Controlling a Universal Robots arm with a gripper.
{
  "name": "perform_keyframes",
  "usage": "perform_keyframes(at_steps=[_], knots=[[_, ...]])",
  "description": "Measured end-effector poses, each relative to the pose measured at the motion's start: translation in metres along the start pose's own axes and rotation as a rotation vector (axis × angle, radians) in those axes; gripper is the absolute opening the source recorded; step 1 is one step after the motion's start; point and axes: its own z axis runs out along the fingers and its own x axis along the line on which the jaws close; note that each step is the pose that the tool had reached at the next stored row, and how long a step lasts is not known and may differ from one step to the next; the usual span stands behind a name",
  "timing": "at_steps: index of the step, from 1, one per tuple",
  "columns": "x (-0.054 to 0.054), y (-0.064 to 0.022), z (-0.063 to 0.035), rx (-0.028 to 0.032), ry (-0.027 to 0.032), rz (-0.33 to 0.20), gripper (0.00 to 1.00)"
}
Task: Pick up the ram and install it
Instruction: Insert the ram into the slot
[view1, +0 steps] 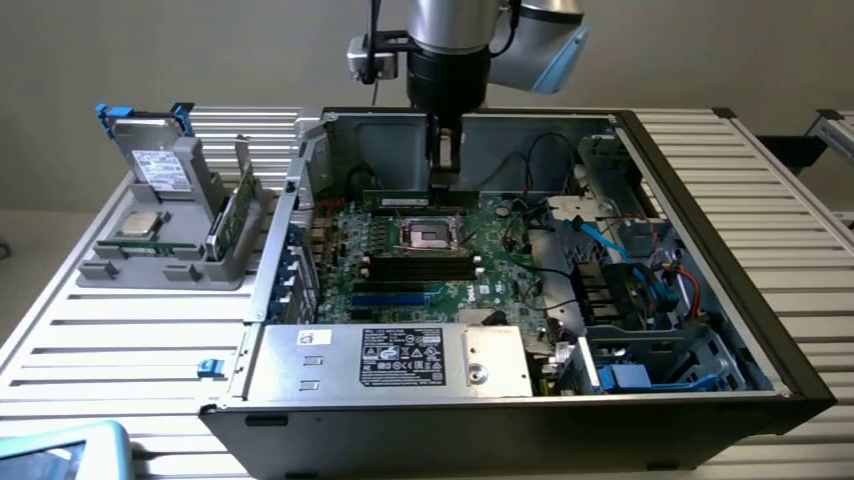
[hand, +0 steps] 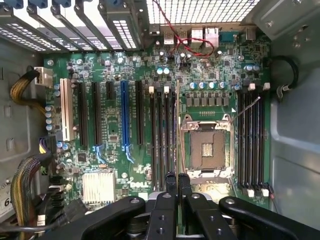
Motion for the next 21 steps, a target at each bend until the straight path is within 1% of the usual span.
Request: perform_keyframes(at_steps=[2, 5, 7, 10, 11, 12, 17, 21], knots=[[0.0, -0.0001, 0.0037, 0.0, 0.0004, 0.0, 0.13], [0.0, -0.0002, 0.0075, 0.0001, 0.0047, 0.0, 0.13], [0.001, -0.0002, 0.0093, 0.0003, 0.0096, 0.0, 0.13], [0.001, -0.0004, 0.0113, 0.0002, 0.02, 0.0, 0.13], [0.001, -0.0006, 0.0121, -0.0002, 0.0219, 0.0, 0.13], [0.002, -0.0009, 0.0132, -0.0008, 0.0228, 0.0, 0.13], [0.003, -0.0046, 0.0216, -0.0061, 0.0231, -0.001, 0.13], [0.006, -0.0055, 0.0284, -0.0084, 0.0231, -0.002, 0.13]])
